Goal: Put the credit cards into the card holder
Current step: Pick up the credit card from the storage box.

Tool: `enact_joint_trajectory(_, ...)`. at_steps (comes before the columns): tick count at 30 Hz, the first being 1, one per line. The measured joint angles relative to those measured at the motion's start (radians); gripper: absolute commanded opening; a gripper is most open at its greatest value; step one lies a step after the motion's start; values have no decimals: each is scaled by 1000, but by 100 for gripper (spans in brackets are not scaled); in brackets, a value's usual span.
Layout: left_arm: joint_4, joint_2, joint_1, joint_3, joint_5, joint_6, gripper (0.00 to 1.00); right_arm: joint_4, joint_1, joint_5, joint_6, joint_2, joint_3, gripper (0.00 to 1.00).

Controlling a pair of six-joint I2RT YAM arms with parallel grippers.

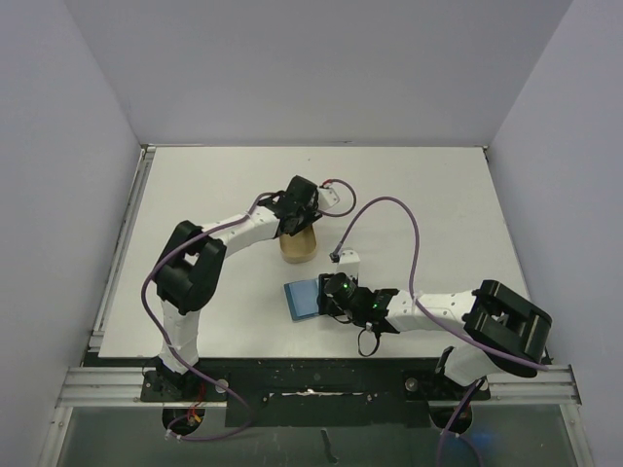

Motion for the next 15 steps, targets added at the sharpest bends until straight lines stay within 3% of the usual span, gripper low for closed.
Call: enact_joint_trajectory(15,-2,0,-14,0,-30,4,30,-4,0,0,4,-1,0,47)
